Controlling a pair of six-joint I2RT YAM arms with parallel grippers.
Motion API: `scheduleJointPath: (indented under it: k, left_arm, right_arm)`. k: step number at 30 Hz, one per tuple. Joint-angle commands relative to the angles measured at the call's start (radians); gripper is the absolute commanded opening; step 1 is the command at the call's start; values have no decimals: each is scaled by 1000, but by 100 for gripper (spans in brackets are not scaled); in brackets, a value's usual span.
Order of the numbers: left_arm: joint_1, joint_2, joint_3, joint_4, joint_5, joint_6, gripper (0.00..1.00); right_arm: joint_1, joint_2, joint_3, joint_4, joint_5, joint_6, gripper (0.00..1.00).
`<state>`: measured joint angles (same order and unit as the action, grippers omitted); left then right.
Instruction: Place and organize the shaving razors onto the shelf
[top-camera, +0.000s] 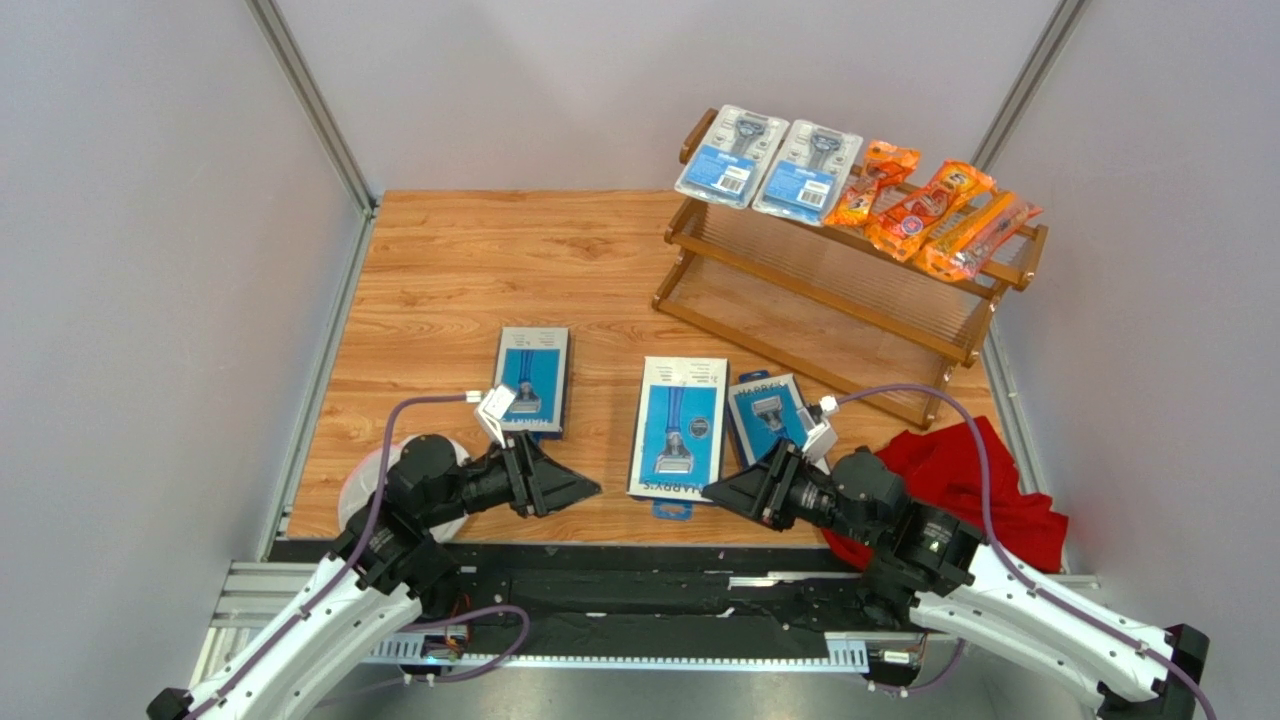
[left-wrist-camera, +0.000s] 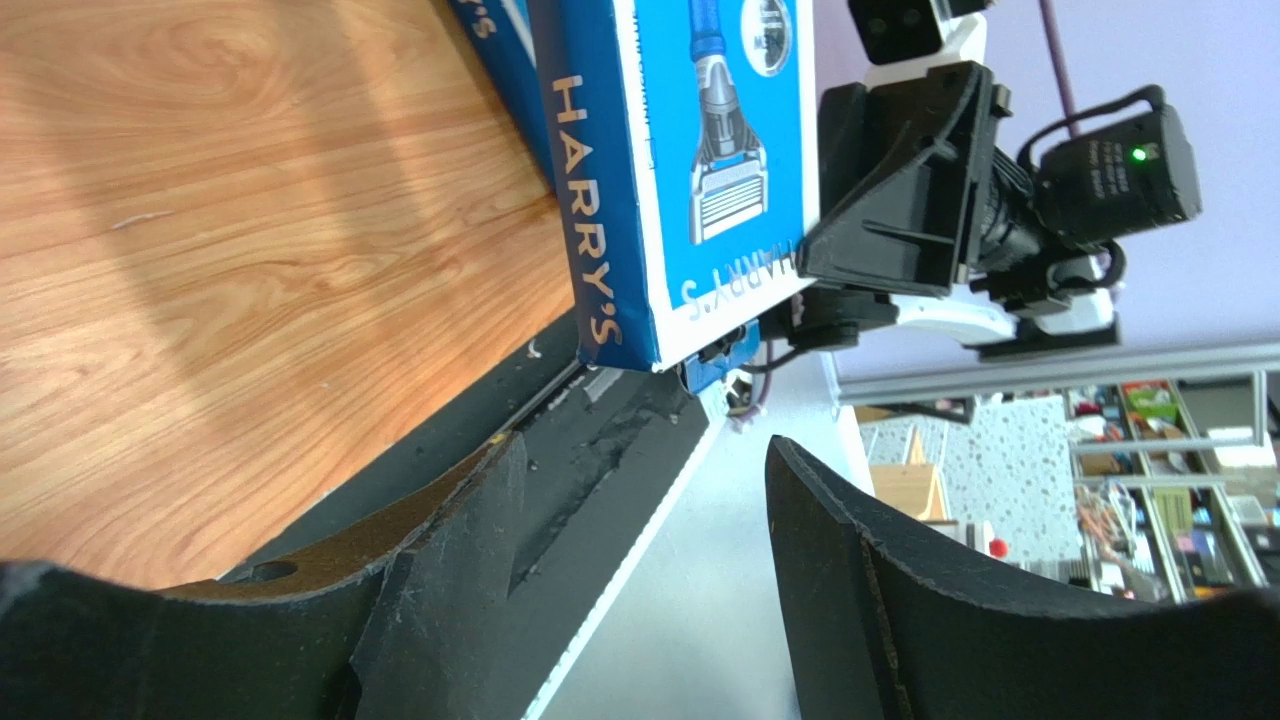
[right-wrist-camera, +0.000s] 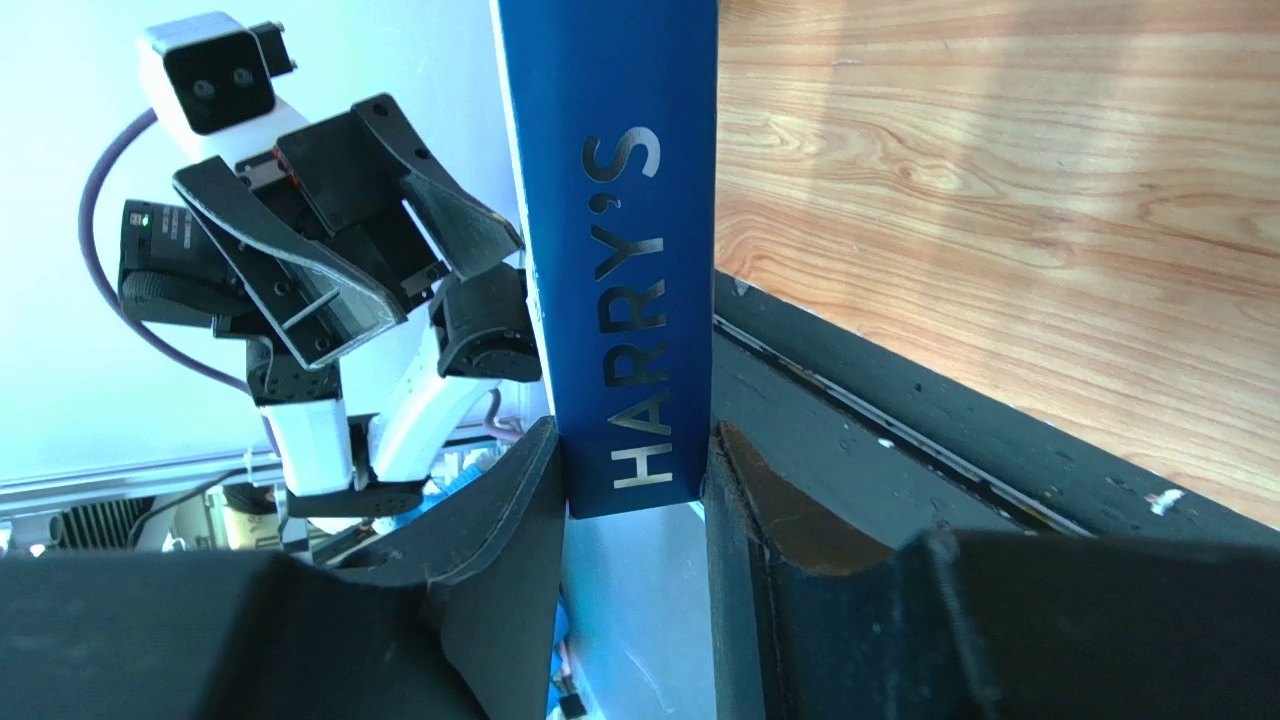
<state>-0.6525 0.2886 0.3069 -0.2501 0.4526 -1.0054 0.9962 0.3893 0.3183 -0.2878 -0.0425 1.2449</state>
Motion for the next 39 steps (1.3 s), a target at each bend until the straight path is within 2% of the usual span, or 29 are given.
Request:
scheduleJointPath:
  k: [1, 4, 17, 21, 25, 31, 34, 35, 37, 38, 39]
  left_arm:
    - [1, 41, -75, 243, 107, -38, 70]
    - [2, 64, -114, 365, 136, -68, 72]
    - [2, 244, -95, 380, 101, -15, 78]
    - [1, 287, -110, 439, 93, -30, 78]
    - [1, 290, -129, 526, 72, -55, 78]
    - [1, 225, -141, 532, 37, -50, 76]
    - [1, 204, -141, 522, 47, -48, 66]
    - [1, 202, -141, 519, 47, -50, 53]
    - [1, 198, -144, 519, 46, -55, 39]
    - [1, 192, -146, 522, 43, -62, 29]
    - [2, 193, -147, 522, 40, -67, 24]
  right_arm:
    - [-1, -10, 13, -16, -57, -44, 0]
    - [5, 28, 21, 27, -112, -64, 0]
    - [42, 120, 91, 144, -209, -124, 0]
    - [59, 138, 102, 157, -227, -130, 0]
    - [90, 181, 110, 167, -264, -140, 0]
    - [131, 206, 110, 159, -261, -162, 0]
    - [133, 195, 107, 148, -241, -162, 0]
    - [137, 189, 104, 147, -234, -160, 0]
    - [139, 168, 94, 145, -194, -156, 5]
    - [143, 158, 87, 150, -185, -145, 7]
    - [145, 149, 79, 160, -172, -141, 9]
